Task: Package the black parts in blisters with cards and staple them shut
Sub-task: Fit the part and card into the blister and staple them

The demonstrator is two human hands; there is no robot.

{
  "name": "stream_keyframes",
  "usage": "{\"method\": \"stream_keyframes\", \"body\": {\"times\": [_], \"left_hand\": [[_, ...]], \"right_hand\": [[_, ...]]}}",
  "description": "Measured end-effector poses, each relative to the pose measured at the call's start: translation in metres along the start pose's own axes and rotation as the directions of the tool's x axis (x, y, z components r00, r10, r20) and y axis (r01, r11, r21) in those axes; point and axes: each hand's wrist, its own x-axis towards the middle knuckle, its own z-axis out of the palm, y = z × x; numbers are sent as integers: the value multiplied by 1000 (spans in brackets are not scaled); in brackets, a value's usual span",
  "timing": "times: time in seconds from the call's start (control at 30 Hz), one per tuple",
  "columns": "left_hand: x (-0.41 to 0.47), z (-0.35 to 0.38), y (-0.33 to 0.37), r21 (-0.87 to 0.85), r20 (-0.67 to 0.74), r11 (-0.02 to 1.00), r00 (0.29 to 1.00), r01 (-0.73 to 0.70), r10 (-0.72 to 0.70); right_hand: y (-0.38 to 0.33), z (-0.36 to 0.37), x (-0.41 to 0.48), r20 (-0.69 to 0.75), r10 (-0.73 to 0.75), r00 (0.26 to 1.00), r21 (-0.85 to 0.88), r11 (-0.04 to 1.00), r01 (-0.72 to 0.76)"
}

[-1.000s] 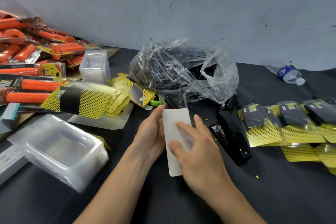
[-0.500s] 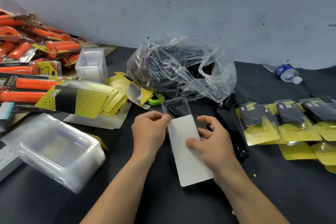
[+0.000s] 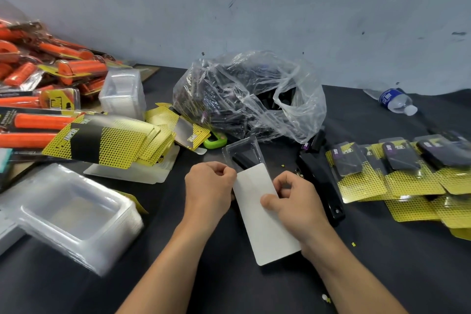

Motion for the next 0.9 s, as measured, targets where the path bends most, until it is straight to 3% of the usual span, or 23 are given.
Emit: {"method": "stream_keyframes", "body": {"times": [0.17, 0.37, 0.5, 0.6, 0.67, 0.9], "left_hand": [[2, -4, -2, -35, -53, 999, 999, -13, 11], [-4, 1, -1, 63, -12, 991, 993, -115, 116], [-2, 1, 0, -27, -7, 996, 997, -82, 81], [1, -1, 1, -237, 96, 968, 994, 78, -56], [1, -2, 1, -345, 169, 929, 983, 131, -76], [1, -4, -3, -326, 264, 943, 964, 66, 24]], "right_hand": [[-2, -2, 1, 67, 28, 997, 93, 995, -34], [-3, 4, -4, 38, -86, 996, -132, 987, 91], [-3, 3, -1, 41, -73, 997, -99, 992, 76], [-3, 0, 1, 47, -22, 999, -22, 999, 23], [-3, -2, 5, 41, 17, 999, 45, 999, -19], [0, -6, 7, 13, 37, 999, 56, 998, -38]]}}
